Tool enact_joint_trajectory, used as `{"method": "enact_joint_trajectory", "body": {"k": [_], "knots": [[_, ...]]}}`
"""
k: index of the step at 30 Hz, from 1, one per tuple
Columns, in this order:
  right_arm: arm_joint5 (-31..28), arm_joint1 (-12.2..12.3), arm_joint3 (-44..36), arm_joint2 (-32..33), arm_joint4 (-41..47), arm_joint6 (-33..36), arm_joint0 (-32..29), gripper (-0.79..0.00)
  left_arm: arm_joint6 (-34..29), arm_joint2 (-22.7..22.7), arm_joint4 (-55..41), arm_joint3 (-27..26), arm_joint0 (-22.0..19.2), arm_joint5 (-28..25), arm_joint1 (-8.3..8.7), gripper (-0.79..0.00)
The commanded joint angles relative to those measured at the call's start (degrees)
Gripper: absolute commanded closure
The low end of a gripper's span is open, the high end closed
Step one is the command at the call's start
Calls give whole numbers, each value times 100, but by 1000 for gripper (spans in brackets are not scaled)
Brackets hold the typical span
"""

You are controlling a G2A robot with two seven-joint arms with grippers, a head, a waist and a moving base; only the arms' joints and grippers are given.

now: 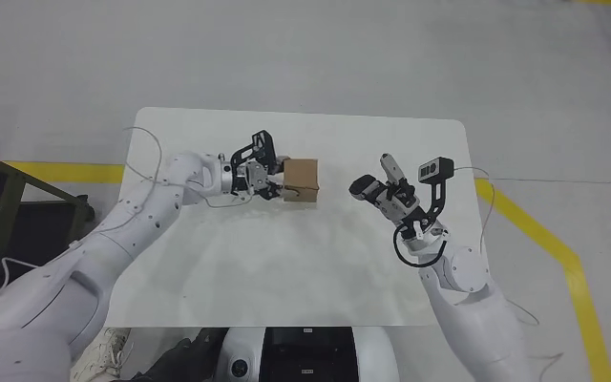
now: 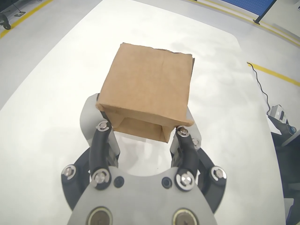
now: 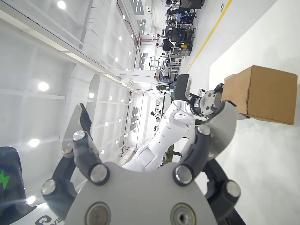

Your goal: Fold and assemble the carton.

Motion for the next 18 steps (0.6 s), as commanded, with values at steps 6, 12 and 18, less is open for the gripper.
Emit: {"method": "enact_joint_trajectory", "body": {"k": [6, 12, 18], "knots": [[66, 5, -61, 55, -9, 19, -18, -785, -198, -199, 48, -58, 90, -80, 13, -785], [28, 2, -71, 70, -3, 33, -35, -785, 136, -605, -109, -193, 256, -338, 129, -785], [3, 14, -25, 193, -351, -158, 6, -785, 486, -1192, -458, -411, 574, -581, 359, -785]]}}
